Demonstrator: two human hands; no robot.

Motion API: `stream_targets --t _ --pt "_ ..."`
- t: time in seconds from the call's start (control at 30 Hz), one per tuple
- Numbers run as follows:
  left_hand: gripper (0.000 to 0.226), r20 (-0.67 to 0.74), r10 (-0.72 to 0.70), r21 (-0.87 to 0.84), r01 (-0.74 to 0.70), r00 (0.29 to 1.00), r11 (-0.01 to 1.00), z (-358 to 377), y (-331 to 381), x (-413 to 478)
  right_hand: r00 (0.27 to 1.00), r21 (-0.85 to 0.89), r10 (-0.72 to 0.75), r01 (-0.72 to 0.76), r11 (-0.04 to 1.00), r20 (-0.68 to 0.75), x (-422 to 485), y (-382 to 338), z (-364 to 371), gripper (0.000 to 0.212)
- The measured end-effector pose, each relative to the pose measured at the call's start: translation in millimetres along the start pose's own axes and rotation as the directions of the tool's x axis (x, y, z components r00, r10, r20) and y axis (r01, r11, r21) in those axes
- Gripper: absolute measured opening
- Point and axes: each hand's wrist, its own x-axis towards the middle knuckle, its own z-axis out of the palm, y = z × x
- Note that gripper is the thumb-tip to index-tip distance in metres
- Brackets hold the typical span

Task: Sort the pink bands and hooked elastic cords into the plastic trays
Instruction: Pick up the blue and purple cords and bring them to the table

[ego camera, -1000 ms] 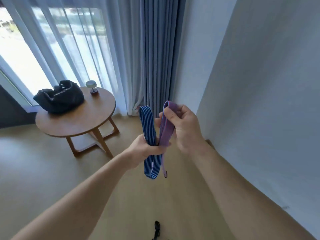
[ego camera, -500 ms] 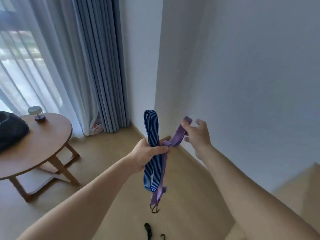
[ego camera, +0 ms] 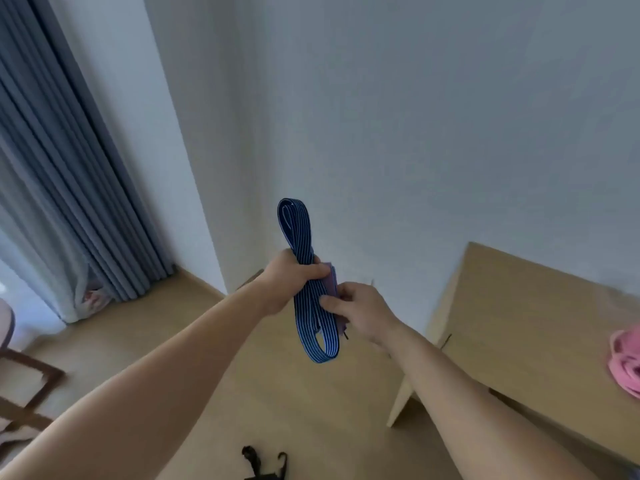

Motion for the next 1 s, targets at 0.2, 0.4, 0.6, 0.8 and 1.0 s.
stream_targets --t 0.2,0.4,0.6,0.8,1.0 --pt "0.019 0.132 0.019 0.087 -0.030 0.991 0.996 112.6 18.4 17.7 0.966 0.032 -0.016 0.025 0.999 -0.257 -57.2 32.2 -113.0 0.026" --pt "0.016 0.350 0.033 0.155 -0.093 0.936 0.983 220.1 22.6 29.1 0.971 0.106 0.010 0.016 0.994 -0.240 -121.1 49.3 -206.1 0.023" --pt "0.011 0.691 0.056 -0.043 -0.036 0.721 0.998 331.5 23.9 36.5 0.907 0.213 -0.014 0.114 0.970 -0.420 -149.9 49.2 -290.0 0.024" --pt "0.010 0.850 0.133 -0.192 0.063 0.510 0.979 423.3 25.1 62.0 0.688 0.298 0.073 0.215 0.930 -0.722 -157.3 52.8 -358.5 0.023" --pt "0.017 0.868 0.136 -0.158 0.007 0.477 0.987 510.9 38.1 84.2 0.457 0.400 0.254 0.256 0.880 -0.852 -172.9 57.1 -421.3 0.025"
